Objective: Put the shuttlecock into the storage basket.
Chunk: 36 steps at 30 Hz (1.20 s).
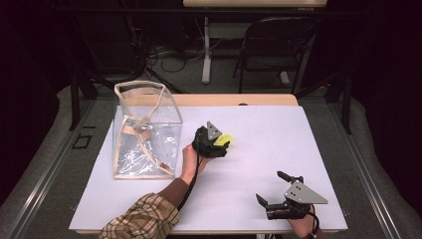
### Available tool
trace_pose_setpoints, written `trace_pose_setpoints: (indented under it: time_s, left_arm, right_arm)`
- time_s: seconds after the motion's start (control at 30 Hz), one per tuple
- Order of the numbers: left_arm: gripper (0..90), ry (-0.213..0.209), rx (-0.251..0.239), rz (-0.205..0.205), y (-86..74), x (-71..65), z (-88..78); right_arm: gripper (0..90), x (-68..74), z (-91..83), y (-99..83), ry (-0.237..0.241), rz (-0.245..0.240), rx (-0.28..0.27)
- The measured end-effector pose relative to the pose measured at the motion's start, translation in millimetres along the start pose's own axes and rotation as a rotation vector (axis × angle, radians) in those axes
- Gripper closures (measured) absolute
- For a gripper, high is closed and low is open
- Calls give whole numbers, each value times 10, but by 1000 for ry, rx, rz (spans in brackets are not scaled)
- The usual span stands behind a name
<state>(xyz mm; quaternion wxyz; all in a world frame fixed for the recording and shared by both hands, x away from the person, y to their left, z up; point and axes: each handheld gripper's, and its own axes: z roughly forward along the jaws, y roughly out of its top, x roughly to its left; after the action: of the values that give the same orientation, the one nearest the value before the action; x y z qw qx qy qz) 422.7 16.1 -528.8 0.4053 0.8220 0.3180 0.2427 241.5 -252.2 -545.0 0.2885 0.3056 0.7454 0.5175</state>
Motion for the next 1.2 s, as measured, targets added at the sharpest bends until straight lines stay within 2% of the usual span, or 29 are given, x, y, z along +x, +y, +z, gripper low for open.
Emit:
trace_pose_setpoints:
  time_s: [0.17, 0.23, 0.27, 0.6, 0.77, 1.2]
  left_arm:
    - [404, 10, 36, 9, 5, 19, 95]
    - [422, 14, 41, 13, 6, 23, 106]
    - [471, 15, 43, 14, 5, 23, 117]
    - [704, 25, 57, 40, -8, 49, 200]
    - [764, 49, 50, 78, 21, 55, 187]
    - [885, 74, 39, 96, 84, 181, 181]
  right_arm:
    - [0, -2, -3, 0, 1, 0, -1]
    - [0, -2, -3, 0, 1, -1, -1]
    - [0, -3, -2, -2, 1, 1, 1]
    - [0, -4, -4, -1, 2, 0, 1]
    - [0, -2, -1, -3, 3, 1, 8]
    - [0, -1, -1, -1, -1, -1, 9]
